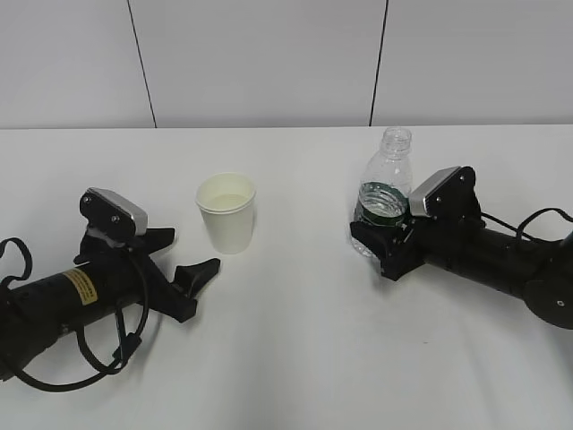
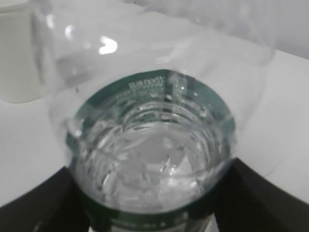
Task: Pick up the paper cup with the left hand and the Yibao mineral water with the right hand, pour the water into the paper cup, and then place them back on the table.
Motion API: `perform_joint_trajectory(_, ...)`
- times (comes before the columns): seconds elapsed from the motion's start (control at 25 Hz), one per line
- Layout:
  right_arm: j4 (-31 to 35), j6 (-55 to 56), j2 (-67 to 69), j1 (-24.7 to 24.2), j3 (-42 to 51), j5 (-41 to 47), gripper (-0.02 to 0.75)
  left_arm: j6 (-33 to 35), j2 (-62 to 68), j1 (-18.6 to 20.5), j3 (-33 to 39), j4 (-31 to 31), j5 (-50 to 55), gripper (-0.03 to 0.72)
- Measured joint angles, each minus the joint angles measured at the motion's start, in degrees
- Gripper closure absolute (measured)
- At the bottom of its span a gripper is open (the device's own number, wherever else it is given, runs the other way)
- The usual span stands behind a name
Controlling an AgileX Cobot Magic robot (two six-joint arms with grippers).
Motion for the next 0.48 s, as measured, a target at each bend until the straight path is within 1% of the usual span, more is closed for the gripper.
perform_joint_trajectory(0.2,-1.8,0.0,0.0,0.0,0.0,1.3,0.260,0.2,-0.1,0.0,0.0,0.0,0.0,0.096)
perform_joint_trajectory(0.28,-2.3,0.0,0.0,0.0,0.0,1.3,0.246,0.2,-0.1,0.0,0.1,0.0,0.0,0.096)
perform_joint_trajectory(0.4,-2.5,0.0,0.0,0.0,0.0,1.3,0.194,0.4,-0.1,0.0,0.1,0.0,0.0,0.096)
perform_joint_trajectory(0.48,-2.6,0.0,0.0,0.0,0.0,1.2,0.142,0.4,-0.1,0.0,0.1,0.0,0.0,0.096)
